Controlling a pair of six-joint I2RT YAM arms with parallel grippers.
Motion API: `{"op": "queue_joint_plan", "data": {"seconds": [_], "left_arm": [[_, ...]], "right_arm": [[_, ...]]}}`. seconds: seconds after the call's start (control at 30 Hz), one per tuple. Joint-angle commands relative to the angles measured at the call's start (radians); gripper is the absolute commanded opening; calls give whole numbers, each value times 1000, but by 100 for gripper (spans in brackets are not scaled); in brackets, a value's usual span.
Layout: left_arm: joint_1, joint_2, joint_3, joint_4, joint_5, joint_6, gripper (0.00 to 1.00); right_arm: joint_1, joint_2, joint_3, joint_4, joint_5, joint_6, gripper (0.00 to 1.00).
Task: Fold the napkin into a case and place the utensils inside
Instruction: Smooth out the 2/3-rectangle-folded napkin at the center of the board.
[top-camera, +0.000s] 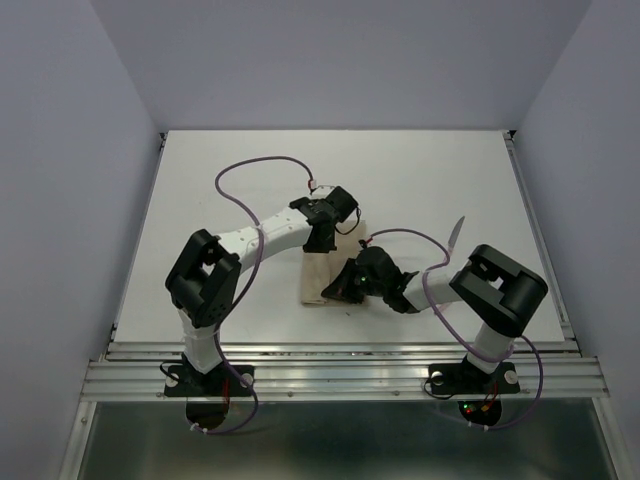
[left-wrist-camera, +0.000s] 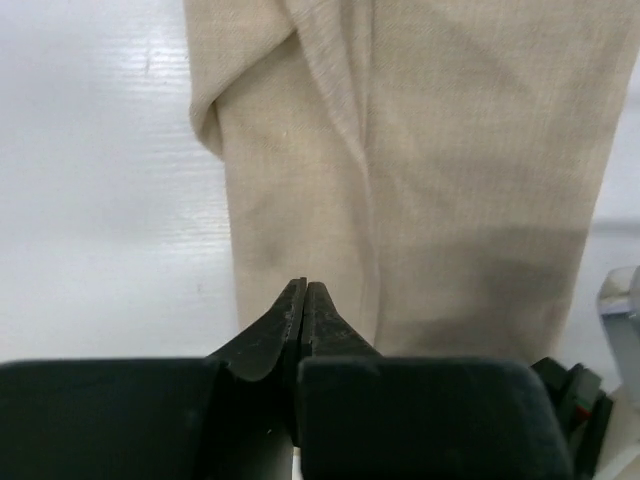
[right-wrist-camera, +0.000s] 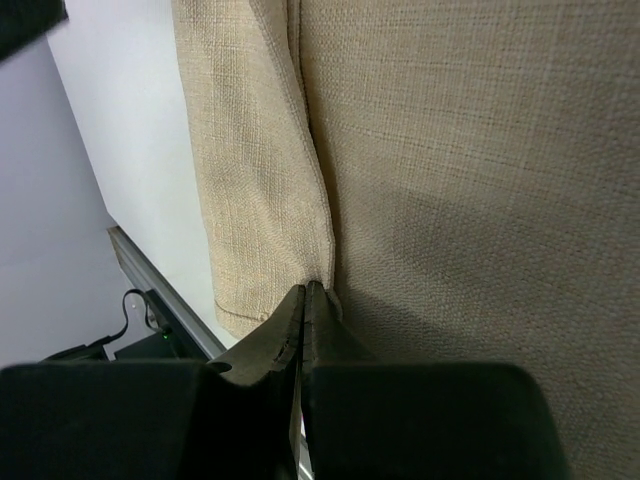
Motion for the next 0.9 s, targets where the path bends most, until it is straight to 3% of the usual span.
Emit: {"op": "queue_joint_plan", "data": {"seconds": [0.0,0.13,0.43,0.7,0.87], "left_arm": [[9,-71,-83,-4,-24,-48,1],[14,-72,-165,82,66,-56,0],[24,-26,-274,165,89,-82,0],[26,-242,-304,127,125,-111,0],[26,-319,-405,165,213,-110,0]], "right_arm": [[3,-16,-18,-110,100,-50,1],[3,-25,-12,-130,109,-59,1],[3,-55,-12,-151,126,-56,1],[3,-65,-3,-176,137,-59,1],[3,-43,12,-174,132,-59,1]]}}
